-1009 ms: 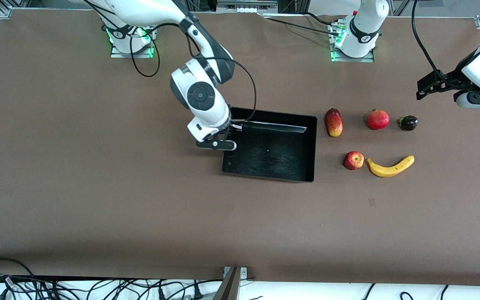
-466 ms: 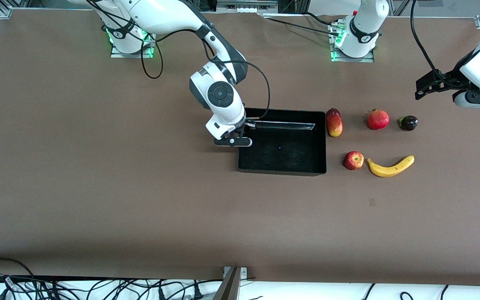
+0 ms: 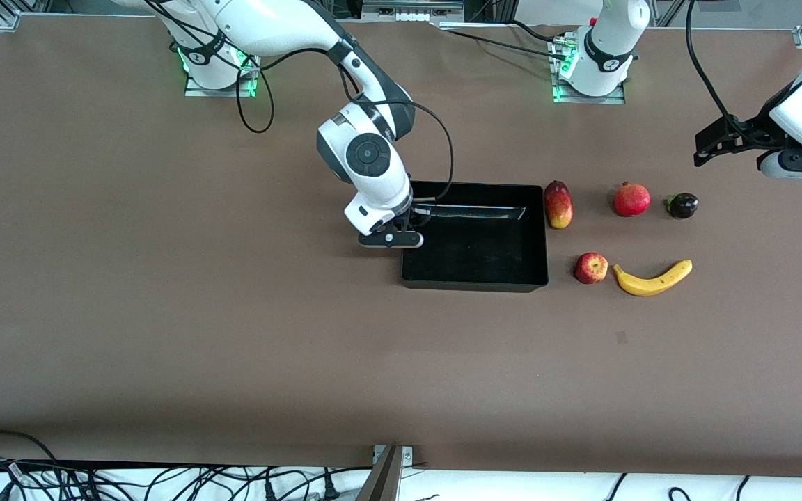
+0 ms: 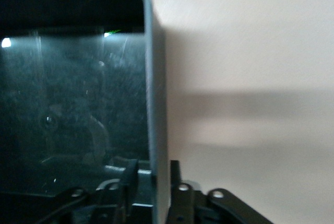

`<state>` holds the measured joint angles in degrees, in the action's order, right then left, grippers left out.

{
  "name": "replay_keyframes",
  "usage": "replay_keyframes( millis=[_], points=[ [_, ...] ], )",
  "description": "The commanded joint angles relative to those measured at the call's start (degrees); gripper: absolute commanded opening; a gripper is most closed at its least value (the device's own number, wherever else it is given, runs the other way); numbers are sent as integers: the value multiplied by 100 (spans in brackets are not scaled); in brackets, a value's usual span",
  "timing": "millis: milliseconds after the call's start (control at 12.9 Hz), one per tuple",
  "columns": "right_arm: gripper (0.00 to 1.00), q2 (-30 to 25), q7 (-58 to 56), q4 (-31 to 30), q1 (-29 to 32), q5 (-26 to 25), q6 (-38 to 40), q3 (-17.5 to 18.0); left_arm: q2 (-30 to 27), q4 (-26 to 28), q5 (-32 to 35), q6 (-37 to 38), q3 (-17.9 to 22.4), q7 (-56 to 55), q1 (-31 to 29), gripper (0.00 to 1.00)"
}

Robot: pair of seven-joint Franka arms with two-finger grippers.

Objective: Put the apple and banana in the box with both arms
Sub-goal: 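Withdraw the right gripper while the left gripper reaches the red apple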

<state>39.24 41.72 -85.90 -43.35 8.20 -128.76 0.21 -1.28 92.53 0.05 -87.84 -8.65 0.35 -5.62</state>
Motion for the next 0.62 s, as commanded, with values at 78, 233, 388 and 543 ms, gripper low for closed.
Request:
replay_keyframes(
  millis=[78, 233, 388, 543],
  points=[
    [100, -1197, -478, 3, 2, -56, 1534, -906, 93, -191, 74, 48, -32, -26, 34, 100],
    [100, -1742, -734, -6, 2, -47, 1906, -1609, 93, -191, 74, 56, -32, 9, 34, 100],
    [100, -2156, -1382, 3, 2, -73, 2239, -2286, 146, -200, -66, 4, -32, 53, 26, 100],
    [100, -2464, -2225, 3, 2, -56, 2730, -3006, 251, -34, -172, -322, -58, 10, 113, 100]
  ],
)
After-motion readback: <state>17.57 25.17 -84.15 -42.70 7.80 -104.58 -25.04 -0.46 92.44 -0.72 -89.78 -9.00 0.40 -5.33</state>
